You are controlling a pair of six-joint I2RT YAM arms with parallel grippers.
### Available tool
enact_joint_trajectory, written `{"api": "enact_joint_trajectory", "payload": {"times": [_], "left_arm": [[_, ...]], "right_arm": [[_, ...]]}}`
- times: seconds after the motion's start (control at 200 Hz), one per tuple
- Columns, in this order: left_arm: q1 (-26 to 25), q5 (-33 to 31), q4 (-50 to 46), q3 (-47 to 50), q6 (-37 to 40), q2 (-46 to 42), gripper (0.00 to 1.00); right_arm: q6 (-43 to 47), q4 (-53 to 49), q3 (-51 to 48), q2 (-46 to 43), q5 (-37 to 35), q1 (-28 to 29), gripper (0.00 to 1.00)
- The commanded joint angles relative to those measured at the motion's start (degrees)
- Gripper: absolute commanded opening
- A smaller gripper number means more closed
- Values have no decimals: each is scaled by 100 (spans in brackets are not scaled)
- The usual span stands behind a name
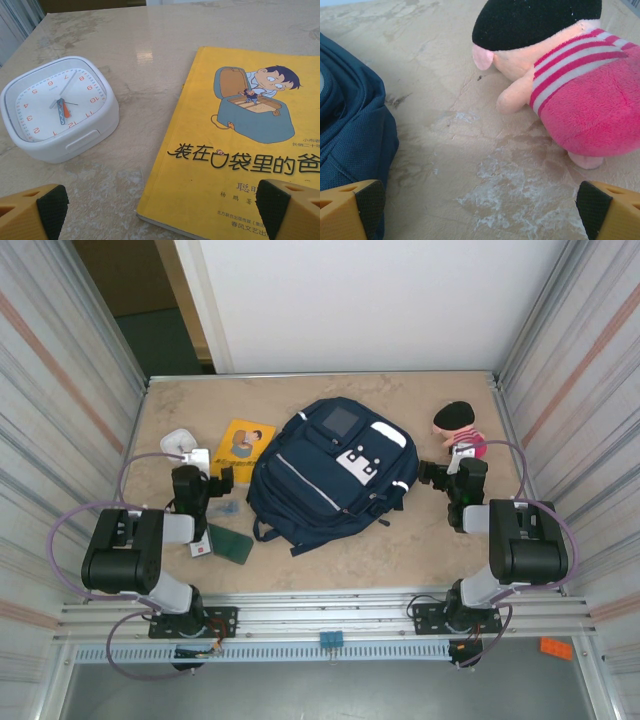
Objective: Pack the student bag
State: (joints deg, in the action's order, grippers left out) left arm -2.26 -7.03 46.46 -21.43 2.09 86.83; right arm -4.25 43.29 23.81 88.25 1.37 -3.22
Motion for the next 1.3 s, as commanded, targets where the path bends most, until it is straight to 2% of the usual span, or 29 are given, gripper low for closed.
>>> {"api": "enact_joint_trajectory", "payload": {"times": [0.0, 0.231, 0.316, 0.376, 0.441, 0.491, 0.541, 0.681, 0.737, 0.847, 0.927, 1.097, 1.223, 1.293], "left_arm": [[15, 26, 65, -114, -24, -22, 99], [7, 18, 106, -81, -11, -52, 99], [-74, -230, -103, -151, -2, -228, 99], [-150, -407, -508, -274, 47, -482, 99], [-247, -734, -1714, -661, -115, -940, 99], [-248, -754, -2455, -935, -305, -1259, 99], [-257, -687, -2780, -1065, -432, -1520, 99], [-286, -284, -3749, -1510, -937, -2090, 97], [-292, 66, -4166, -1722, -1167, -2197, 93], [-301, 916, -4711, -1992, -1587, -2230, 85], [-339, 1461, -4997, -2080, -1937, -2151, 80], [-426, 2230, -5167, -2064, -2535, -1760, 70], [-647, 2618, -5050, -2160, -2600, -1181, 64], [-833, 2688, -5046, -2325, -2557, -844, 62]], "right_arm": [[-82, -4, 81, -27, 10, 24, 99], [-97, 3, 78, -36, 56, -4, 99], [-119, -115, 103, -120, 34, -18, 99], [-124, -612, 288, -339, 24, -20, 99], [-87, -1348, 546, -744, 69, -6, 99], [-84, -1716, 661, -1133, 139, 5, 99], [-145, -2052, 762, -1586, 270, 6, 99], [-737, -4110, 1781, -2583, 628, 22, 99], [-1024, -5044, 2329, -2726, 796, 31, 99], [-1557, -6058, 2901, -2791, 996, 46, 99], [-1846, -6375, 2984, -2834, 1187, 32, 99], [-2676, -6354, 2571, -3119, 1655, 41, 100], [-3407, -6472, 2120, -3488, 2030, 143, 93], [-3686, -6448, 1749, -3683, 2032, 425, 87]]}}
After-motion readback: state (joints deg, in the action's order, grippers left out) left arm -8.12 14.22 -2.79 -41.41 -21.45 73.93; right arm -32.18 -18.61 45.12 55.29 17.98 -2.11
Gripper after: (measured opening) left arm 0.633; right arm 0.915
